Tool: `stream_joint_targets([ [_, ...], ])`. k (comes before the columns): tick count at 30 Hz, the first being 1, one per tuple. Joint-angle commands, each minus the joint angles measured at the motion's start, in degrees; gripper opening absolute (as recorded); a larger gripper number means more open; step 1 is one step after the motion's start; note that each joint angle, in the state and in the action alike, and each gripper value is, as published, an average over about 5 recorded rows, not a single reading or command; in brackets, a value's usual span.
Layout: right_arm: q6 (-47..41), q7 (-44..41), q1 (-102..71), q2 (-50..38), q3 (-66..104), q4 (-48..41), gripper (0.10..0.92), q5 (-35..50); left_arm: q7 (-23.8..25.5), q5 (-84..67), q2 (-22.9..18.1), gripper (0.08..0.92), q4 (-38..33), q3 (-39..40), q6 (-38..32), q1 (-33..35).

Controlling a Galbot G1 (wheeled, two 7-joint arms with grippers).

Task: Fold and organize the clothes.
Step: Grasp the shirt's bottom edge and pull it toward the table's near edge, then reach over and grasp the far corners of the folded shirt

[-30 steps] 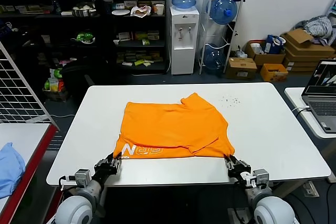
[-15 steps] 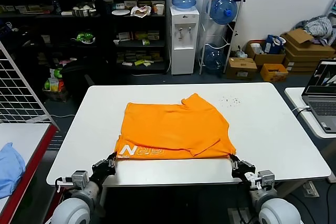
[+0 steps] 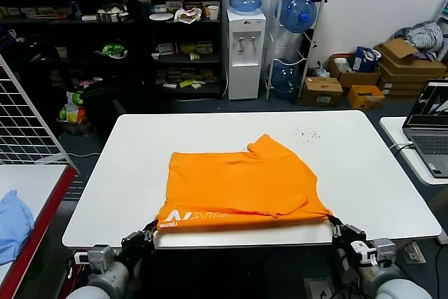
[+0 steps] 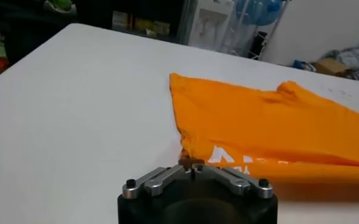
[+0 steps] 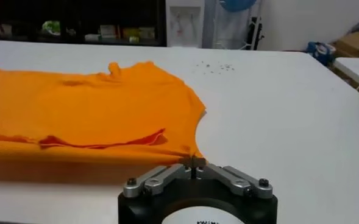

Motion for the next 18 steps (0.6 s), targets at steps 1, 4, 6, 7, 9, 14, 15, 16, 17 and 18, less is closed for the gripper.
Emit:
stream_joint_targets([
  [1,-0.4,0.1,-6.7,-1.5,4.3,3.1,0.175,0.8,-0.9,-2.0,0.3,0.092,-5.6,-1.6,1.0,6.4],
  [4,-0.4,0.2,-6.2,-1.4,3.9,3.9,0.257,0.3,-0.7,-1.9,0.5,0.124,-5.4,-2.4,1.4,6.0],
  [6,-0.6,0.1,-5.4,-1.6,3.6,4.8,0.317,0.2,-0.5,-2.1,0.8,0.174,-5.4,-3.1,1.6,5.5],
  [7,-0.7,0.1,-4.9,-1.7,3.4,5.3,0.343,0.2,-0.5,-2.2,1.0,0.200,-5.4,-3.5,1.7,5.1],
  [9,-1.0,0.2,-2.7,-2.3,2.8,5.9,0.404,0.3,-0.4,-3.2,1.5,0.261,-5.3,-4.3,2.1,3.7],
  [14,-3.0,2.0,10.9,-3.8,-2.3,3.5,0.534,1.1,0.8,-6.8,1.9,0.408,-1.2,-5.0,2.5,-6.0],
  [15,-3.7,2.8,15.7,-3.9,-4.4,2.1,0.560,1.4,1.0,-7.3,1.7,0.434,0.7,-4.4,2.4,-9.4],
  [16,-4.4,3.5,20.5,-3.9,-6.5,0.4,0.595,1.9,1.2,-7.7,1.3,0.460,2.8,-3.2,2.3,-13.0],
  [17,-5.1,4.2,24.7,-3.9,-8.5,-1.0,0.621,2.4,1.3,-8.1,1.0,0.495,4.9,-1.8,2.3,-16.6],
  [18,-5.7,4.9,29.5,-3.7,-10.5,-3.1,0.647,3.1,1.4,-8.4,0.6,0.521,7.1,-0.1,2.3,-19.8],
])
